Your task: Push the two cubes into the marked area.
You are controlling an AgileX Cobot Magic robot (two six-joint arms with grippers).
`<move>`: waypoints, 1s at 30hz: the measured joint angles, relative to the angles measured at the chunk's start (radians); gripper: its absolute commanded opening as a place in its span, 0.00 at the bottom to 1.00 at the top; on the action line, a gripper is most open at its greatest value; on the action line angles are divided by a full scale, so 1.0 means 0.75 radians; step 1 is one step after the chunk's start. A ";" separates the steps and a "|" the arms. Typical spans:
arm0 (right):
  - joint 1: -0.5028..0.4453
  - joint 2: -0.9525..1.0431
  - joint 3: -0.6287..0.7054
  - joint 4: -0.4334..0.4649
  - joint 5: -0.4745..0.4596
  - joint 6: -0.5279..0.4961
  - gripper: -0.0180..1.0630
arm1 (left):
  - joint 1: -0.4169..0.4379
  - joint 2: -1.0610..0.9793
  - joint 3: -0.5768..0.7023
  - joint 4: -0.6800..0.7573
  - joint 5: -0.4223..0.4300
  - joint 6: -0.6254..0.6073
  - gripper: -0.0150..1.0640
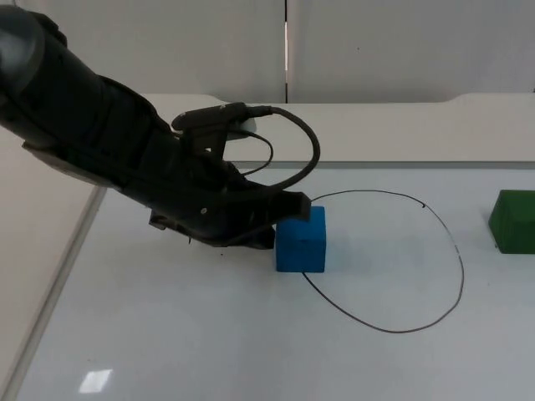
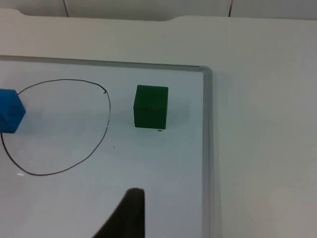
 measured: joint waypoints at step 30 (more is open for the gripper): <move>0.000 0.000 0.000 0.000 0.000 0.000 0.99 | -0.074 0.000 0.000 -0.032 0.006 0.000 0.01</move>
